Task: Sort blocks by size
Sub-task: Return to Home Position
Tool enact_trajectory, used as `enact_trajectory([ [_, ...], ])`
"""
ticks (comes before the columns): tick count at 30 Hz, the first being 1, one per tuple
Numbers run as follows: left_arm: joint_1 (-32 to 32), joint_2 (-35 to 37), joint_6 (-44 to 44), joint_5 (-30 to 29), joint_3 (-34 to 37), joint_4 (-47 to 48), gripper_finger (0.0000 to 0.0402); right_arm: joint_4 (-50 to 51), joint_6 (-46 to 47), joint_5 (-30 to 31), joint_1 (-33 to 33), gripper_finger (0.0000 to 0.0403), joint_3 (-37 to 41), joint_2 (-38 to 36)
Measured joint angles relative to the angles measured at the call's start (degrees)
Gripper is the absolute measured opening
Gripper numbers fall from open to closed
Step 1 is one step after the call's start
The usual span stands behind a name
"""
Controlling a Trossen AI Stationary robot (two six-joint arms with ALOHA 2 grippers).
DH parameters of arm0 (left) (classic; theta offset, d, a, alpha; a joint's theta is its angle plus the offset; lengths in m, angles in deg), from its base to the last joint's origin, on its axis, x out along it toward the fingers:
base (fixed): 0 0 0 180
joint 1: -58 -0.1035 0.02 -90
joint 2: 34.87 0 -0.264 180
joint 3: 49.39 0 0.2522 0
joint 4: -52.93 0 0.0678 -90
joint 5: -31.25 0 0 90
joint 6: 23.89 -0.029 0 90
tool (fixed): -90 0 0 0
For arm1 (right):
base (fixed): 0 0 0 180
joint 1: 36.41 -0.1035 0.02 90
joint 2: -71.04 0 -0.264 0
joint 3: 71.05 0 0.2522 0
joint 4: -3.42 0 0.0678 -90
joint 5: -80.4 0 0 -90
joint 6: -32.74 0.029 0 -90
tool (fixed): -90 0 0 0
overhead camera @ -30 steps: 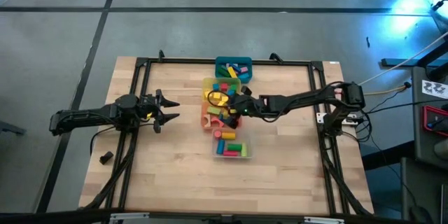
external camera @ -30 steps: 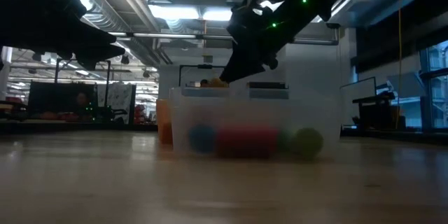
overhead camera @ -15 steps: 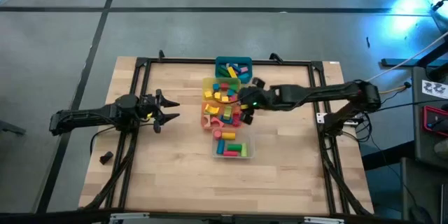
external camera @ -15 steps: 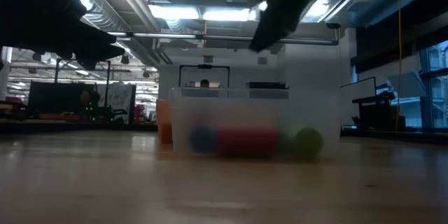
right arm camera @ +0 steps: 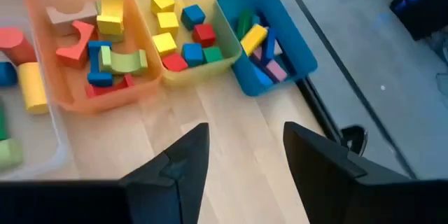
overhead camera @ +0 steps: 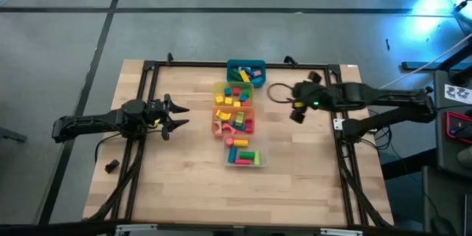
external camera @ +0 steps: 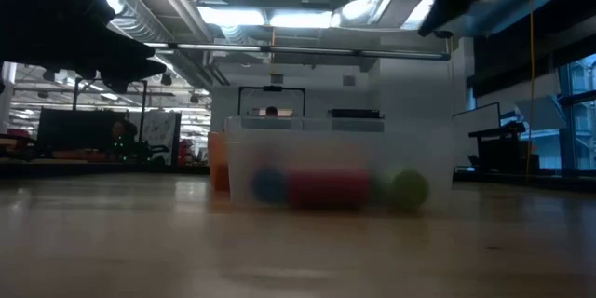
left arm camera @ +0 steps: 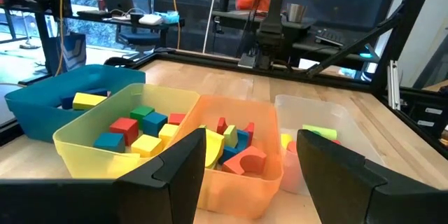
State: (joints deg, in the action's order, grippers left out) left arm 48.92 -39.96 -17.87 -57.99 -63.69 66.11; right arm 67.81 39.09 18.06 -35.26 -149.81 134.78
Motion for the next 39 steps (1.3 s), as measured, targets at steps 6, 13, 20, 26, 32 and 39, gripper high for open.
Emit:
enact_trajectory([
  [6, 0.02, 0.0, 0.0, -0.01, 0.0, -0.01, 0.021, -3.67, 5.78, 0.26, 0.02, 0.0186, 13.38, -14.47],
  [13, 0.02, 0.0, 0.0, 0.0, 0.0, -0.01, 0.021, -12.49, 13.73, -2.11, 0.0, 0.0186, 30.91, -30.38],
  [20, 0.02, 0.0, 0.0, 0.0, 0.0, 0.0, 0.021, -20.31, 15.94, -8.5, 0.0, 0.0186, 44.17, -44.03],
  [26, 0.0, 0.0, 0.0, 0.0, 0.0, -0.02, 0.021, -23.09, 16.58, -10.38, 0.0, 0.0186, 48.98, -53.74],
  [32, 0.02, 0.0, 0.0, 0.0, 0.0, -0.02, 0.021, -24.02, 16.2, -10.82, 0.0, 0.0186, 49.1, -61.73],
  [39, 0.0, 0.0, 0.0, 0.0, -0.02, -0.02, 0.021, -25.14, 15.71, -10.8, 0.0, 0.0186, 49.67, -63.52],
])
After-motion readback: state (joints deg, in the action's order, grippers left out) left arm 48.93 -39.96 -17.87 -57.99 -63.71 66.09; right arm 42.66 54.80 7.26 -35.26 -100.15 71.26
